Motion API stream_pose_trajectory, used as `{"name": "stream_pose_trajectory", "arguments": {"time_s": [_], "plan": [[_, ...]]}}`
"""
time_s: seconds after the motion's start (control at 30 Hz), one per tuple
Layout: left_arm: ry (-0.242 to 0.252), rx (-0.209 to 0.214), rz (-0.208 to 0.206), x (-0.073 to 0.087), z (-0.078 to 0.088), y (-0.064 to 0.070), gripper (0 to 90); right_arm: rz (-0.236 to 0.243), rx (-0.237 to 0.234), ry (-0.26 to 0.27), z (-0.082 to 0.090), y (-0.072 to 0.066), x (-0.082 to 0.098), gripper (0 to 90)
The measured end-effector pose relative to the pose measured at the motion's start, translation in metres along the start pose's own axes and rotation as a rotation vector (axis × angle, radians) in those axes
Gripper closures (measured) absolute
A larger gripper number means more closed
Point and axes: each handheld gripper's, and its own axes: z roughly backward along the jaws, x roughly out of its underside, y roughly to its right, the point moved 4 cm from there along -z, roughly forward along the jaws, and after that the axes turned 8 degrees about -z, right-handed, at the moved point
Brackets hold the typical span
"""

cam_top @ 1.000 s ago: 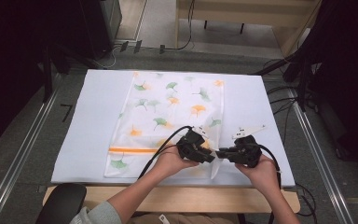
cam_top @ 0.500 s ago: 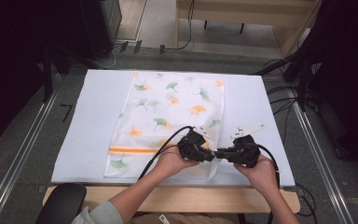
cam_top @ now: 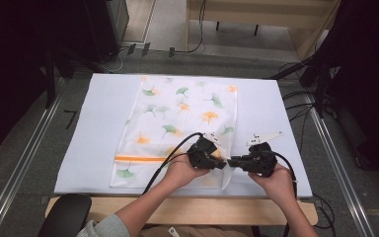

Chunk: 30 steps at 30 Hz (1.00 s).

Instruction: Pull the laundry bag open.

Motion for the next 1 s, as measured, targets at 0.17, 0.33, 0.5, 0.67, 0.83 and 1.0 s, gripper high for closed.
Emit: {"name": "stream_pose_trajectory", "arguments": {"time_s": [0.17,0.33,0.5,0.67,0.83,1.0], "plan": [[-0.004,0.000,0.006,0.002,0.004,-0.002,90.0,0.006,0.004,-0.008,-0.001,0.001,0.001,85.3],[0.002,0.003,0.017,0.001,0.004,-0.002,90.0,0.007,0.004,-0.012,-0.002,-0.002,0.000,85.5],[-0.001,0.006,0.010,0.001,0.003,-0.003,90.0,0.003,0.005,-0.019,-0.002,-0.002,0.001,85.5],[-0.004,0.010,0.011,0.000,0.001,-0.004,90.0,0.003,0.003,-0.026,-0.002,-0.002,0.001,85.6],[-0.012,0.037,0.031,-0.001,0.000,-0.008,90.0,0.002,0.009,-0.024,-0.002,-0.001,0.001,85.5],[-0.046,0.035,0.054,-0.003,-0.001,-0.012,90.0,-0.006,0.023,-0.016,-0.005,0.001,0.000,85.5]]}}
